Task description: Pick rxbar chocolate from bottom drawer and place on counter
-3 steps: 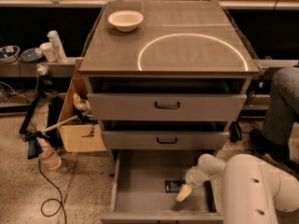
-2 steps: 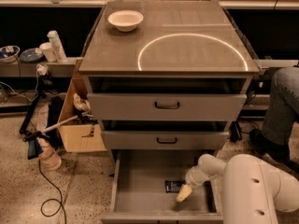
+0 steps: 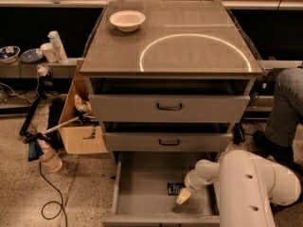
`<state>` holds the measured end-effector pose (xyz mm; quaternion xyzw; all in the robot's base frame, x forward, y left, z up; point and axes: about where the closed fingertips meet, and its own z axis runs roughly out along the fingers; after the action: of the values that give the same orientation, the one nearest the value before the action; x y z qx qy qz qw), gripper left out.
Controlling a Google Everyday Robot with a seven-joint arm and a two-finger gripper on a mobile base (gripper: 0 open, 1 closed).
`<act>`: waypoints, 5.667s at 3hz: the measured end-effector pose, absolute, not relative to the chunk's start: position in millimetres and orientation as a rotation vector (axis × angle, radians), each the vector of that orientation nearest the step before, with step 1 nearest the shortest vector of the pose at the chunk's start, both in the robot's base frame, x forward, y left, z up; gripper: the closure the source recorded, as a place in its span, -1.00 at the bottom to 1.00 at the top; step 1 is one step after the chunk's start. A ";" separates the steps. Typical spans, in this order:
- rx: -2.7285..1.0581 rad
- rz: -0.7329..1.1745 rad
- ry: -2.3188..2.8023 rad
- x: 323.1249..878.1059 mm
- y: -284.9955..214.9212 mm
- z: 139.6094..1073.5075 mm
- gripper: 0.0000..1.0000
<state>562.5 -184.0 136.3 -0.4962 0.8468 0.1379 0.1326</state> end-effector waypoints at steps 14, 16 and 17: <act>-1.436 0.280 2.450 568.7 -166.3 183.6 1.00; -1.509 0.353 2.404 566.2 -144.1 182.3 1.00; -1.668 0.463 2.297 562.4 -96.6 177.3 1.00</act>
Offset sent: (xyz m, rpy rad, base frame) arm 0.0120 0.0108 -0.0120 -0.0260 -0.0308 -0.0254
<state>562.4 -96.6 177.3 -0.5748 0.7917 0.1595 0.1321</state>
